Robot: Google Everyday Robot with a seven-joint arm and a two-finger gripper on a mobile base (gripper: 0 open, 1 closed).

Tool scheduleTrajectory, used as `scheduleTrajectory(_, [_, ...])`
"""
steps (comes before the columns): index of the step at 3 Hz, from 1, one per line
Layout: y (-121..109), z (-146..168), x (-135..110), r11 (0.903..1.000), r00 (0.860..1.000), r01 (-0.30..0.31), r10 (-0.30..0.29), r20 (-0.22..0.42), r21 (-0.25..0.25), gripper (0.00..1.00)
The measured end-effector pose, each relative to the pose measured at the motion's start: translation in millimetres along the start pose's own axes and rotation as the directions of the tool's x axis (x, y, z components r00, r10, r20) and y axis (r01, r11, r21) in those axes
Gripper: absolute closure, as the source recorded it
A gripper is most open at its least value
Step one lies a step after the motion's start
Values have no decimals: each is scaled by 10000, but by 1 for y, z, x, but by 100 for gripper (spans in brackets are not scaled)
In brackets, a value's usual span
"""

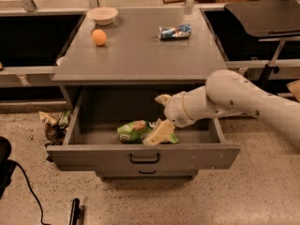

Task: Place green rice chip bag into top drawer

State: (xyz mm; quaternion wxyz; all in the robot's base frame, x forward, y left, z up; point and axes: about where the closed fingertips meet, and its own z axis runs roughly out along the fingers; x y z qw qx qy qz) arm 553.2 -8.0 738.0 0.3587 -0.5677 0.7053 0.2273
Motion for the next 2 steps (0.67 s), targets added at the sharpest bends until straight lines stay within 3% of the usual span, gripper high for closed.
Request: scheduleTrajectory(2, [-17,-66,-24,9958,9911,474,-567,1201,787,0])
